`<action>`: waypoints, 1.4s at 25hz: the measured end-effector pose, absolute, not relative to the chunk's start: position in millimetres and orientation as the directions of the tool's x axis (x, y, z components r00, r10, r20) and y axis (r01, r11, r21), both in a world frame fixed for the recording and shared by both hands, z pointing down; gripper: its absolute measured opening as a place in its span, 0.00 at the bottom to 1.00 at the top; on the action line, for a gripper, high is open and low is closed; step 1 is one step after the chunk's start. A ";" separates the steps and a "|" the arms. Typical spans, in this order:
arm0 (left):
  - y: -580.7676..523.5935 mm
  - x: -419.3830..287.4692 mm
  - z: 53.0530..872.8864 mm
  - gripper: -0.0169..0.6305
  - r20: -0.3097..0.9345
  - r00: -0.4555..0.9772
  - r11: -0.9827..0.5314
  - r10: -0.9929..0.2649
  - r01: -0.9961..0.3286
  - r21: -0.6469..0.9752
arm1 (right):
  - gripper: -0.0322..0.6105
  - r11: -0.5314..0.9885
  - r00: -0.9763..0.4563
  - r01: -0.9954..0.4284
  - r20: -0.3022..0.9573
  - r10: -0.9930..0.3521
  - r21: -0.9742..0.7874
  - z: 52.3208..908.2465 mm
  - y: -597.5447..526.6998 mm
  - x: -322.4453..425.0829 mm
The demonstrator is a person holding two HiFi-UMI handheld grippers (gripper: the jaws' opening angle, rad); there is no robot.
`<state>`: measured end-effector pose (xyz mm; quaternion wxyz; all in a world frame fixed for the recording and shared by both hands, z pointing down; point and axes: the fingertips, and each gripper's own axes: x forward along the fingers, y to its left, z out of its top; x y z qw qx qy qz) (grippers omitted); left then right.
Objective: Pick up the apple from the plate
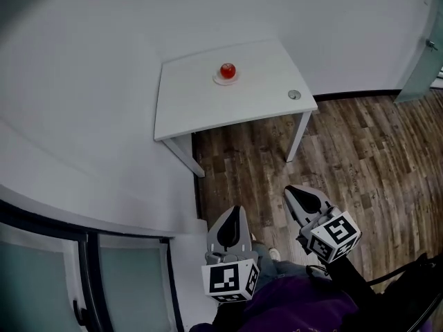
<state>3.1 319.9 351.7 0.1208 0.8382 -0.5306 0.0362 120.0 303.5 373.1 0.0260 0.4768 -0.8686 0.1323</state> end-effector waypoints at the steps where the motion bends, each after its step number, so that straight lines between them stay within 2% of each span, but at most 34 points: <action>1: 312.8 4.3 352.2 0.04 0.187 0.436 -0.410 -0.880 -0.897 0.166 | 0.07 0.508 -0.543 -0.836 0.173 -0.822 -0.208 374.8 297.0 120.9; 16: 123.3 -20.1 349.3 0.04 0.137 0.480 -0.458 -0.867 -0.874 0.163 | 0.07 0.483 -0.523 -0.839 0.125 -0.843 -0.251 371.5 107.7 89.9; 25: 52.3 -47.1 367.0 0.04 0.179 0.488 -0.453 -0.854 -0.868 0.202 | 0.07 0.464 -0.511 -0.849 0.172 -0.842 -0.251 387.9 36.7 63.9; 35: -7.6 -39.4 389.6 0.04 0.211 0.496 -0.452 -0.842 -0.863 0.225 | 0.07 0.465 -0.520 -0.847 0.221 -0.825 -0.256 411.1 -24.5 72.1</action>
